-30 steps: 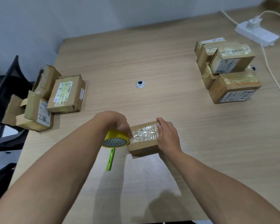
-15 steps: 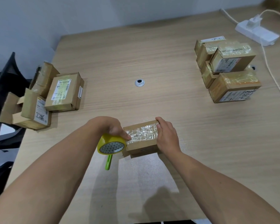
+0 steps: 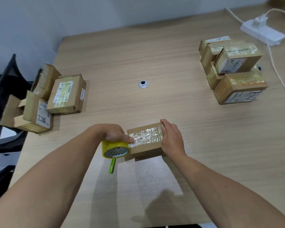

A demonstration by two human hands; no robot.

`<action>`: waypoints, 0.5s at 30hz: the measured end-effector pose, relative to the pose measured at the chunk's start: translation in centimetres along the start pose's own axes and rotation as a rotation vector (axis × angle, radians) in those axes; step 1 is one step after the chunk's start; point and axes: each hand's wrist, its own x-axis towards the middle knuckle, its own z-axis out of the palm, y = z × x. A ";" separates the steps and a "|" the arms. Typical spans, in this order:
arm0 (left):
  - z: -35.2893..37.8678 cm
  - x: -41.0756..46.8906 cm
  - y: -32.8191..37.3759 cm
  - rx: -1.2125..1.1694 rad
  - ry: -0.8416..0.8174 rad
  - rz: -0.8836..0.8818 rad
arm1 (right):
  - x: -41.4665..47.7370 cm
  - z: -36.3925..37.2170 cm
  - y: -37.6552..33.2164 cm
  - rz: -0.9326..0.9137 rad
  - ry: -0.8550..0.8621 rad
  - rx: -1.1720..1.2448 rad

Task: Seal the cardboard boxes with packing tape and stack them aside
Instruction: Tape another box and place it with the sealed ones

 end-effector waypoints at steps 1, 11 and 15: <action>0.1 0.0 -0.5 -0.057 -0.002 0.024 | 0.0 0.0 0.0 0.000 -0.001 0.000; 0.8 0.3 -1.5 -0.200 0.075 0.100 | 0.1 0.1 0.0 0.014 -0.008 0.013; 1.7 0.8 -1.7 -0.170 0.105 0.121 | 0.0 0.0 -0.1 0.011 -0.013 -0.006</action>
